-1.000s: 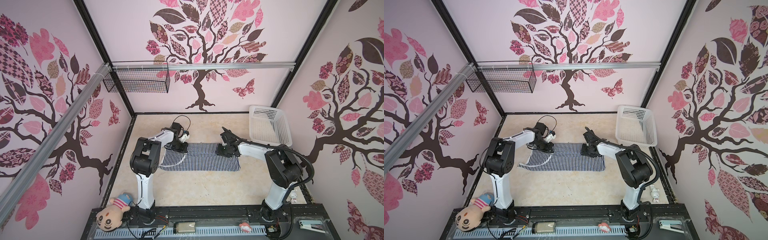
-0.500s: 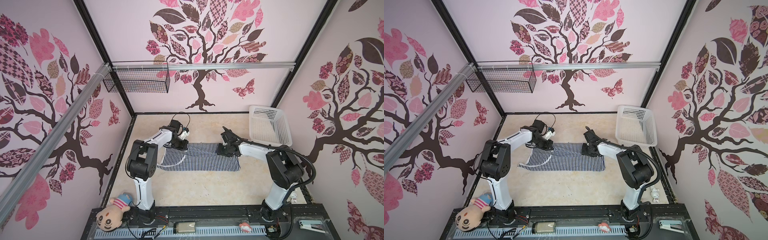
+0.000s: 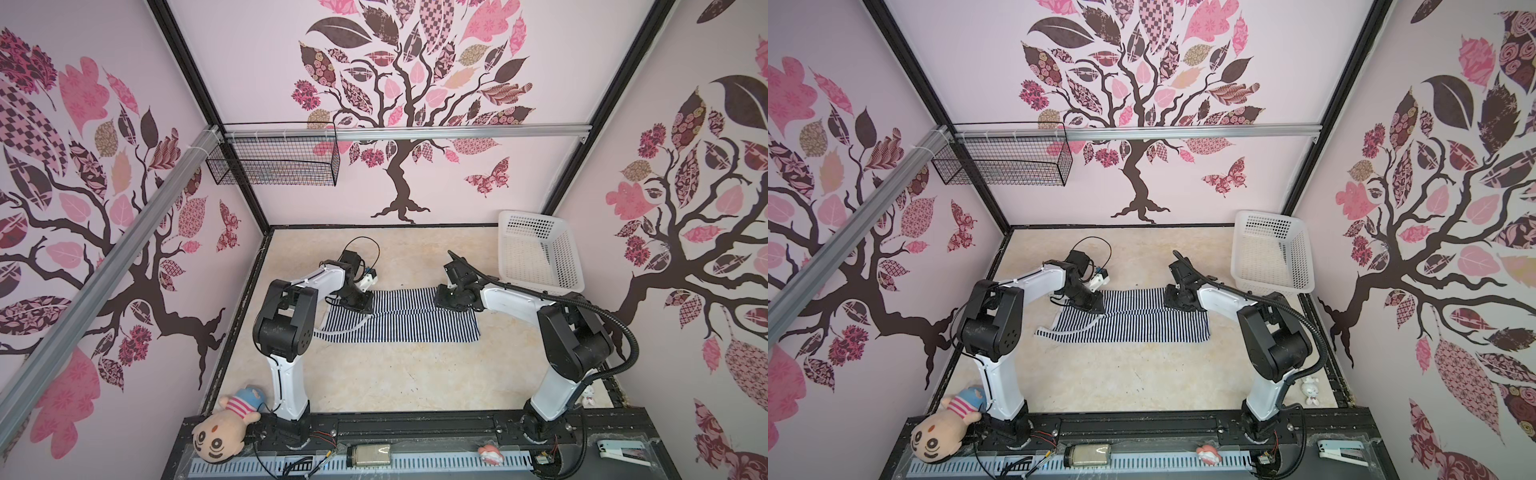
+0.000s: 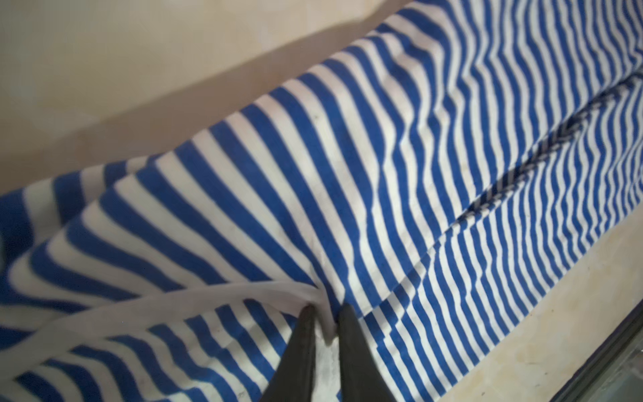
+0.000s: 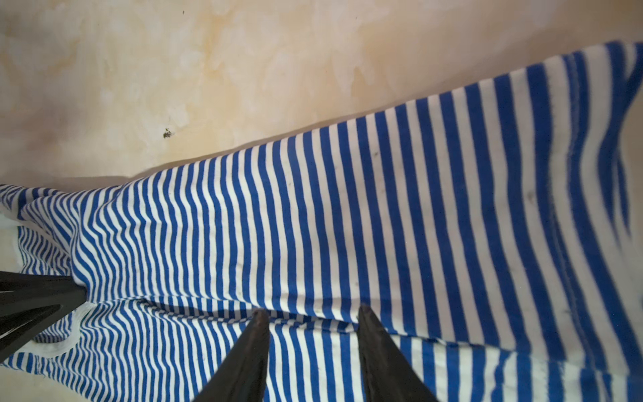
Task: Fold and stack the tank tops
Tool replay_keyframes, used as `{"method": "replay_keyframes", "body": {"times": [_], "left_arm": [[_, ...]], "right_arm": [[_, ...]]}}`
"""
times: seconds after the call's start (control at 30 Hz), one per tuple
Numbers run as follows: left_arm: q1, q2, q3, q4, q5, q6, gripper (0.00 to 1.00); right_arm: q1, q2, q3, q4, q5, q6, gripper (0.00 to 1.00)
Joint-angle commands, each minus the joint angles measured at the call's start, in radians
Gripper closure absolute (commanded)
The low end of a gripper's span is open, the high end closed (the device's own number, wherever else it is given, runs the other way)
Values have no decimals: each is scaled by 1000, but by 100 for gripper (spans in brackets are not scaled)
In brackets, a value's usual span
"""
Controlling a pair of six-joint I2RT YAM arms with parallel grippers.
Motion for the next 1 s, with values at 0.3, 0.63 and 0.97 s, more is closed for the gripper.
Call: {"method": "replay_keyframes", "body": {"times": [0.3, 0.63, 0.97], "left_arm": [[22, -123, 18, -1, -57, 18, 63], [205, 17, 177, -23, -64, 33, 61], [205, 118, 228, 5, -101, 20, 61]], "right_arm": [[-87, 6, 8, -29, 22, -45, 53], [-146, 74, 96, -40, 28, -70, 53], [-155, 129, 135, -53, 32, -84, 53]]}}
